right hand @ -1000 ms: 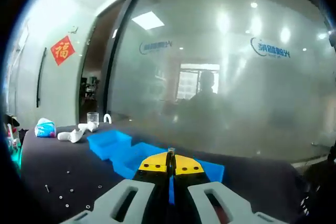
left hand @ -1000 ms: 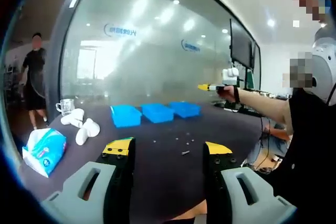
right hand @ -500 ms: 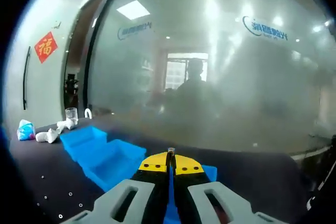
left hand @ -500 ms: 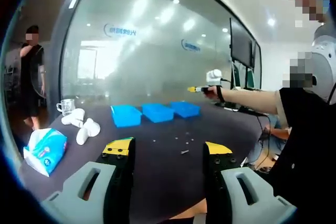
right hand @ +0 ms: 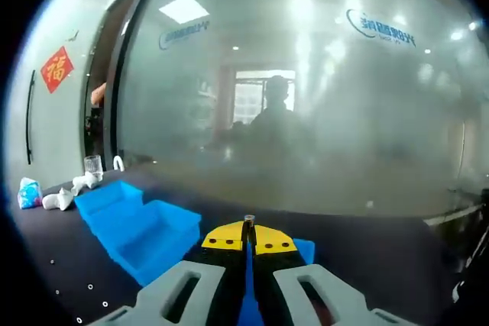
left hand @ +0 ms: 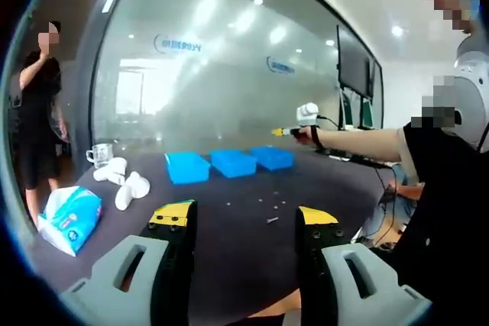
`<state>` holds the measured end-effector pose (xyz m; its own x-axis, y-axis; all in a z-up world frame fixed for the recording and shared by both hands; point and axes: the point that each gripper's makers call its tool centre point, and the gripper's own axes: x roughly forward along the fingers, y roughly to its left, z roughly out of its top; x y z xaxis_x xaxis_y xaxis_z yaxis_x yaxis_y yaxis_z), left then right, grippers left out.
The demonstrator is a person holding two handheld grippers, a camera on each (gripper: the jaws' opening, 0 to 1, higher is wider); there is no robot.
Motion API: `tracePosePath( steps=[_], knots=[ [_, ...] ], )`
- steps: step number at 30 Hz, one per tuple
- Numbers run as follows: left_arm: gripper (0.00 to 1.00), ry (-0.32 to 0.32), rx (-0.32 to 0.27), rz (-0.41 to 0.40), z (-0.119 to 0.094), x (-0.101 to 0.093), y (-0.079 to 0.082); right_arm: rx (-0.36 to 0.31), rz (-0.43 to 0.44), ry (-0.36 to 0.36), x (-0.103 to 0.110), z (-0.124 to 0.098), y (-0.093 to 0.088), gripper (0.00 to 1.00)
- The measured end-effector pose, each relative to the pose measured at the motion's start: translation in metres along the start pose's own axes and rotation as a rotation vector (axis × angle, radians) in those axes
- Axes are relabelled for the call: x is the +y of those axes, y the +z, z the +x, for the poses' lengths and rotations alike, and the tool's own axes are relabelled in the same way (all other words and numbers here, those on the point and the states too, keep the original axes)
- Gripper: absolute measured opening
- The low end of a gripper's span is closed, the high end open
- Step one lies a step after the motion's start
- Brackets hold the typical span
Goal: Sort the screws, nuts, and washers into the corresponding bins
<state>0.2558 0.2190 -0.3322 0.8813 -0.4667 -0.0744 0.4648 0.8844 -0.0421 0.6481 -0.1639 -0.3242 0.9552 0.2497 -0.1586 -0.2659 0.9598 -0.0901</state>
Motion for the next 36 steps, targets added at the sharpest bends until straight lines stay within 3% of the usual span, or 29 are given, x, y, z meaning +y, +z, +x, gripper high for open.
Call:
tracePosePath(
  steps=[6,13,19,24,30,36],
  knots=[
    [0.51,0.0,0.0,0.0,0.001,0.0,0.0,-0.056,-0.041,-0.026,-0.003,-0.002,0.011,0.21],
    [0.51,0.001,-0.002,-0.006,0.0,0.001,-0.001,-0.076,-0.001,0.01,0.003,-0.011,0.014,0.29],
    [0.51,0.003,-0.005,-0.005,0.0,0.003,0.0,-0.07,-0.021,0.047,0.016,-0.029,0.007,0.29],
    [0.51,0.002,-0.007,-0.004,0.001,0.004,0.002,-0.091,-0.045,0.107,0.035,-0.057,0.012,0.29],
    [0.51,-0.002,-0.012,-0.003,0.004,0.005,0.004,-0.151,-0.021,0.194,0.061,-0.107,0.023,0.3],
    [0.51,-0.008,-0.009,-0.006,0.01,0.005,0.003,-0.17,-0.022,0.269,0.086,-0.159,0.012,0.35]
  ],
)
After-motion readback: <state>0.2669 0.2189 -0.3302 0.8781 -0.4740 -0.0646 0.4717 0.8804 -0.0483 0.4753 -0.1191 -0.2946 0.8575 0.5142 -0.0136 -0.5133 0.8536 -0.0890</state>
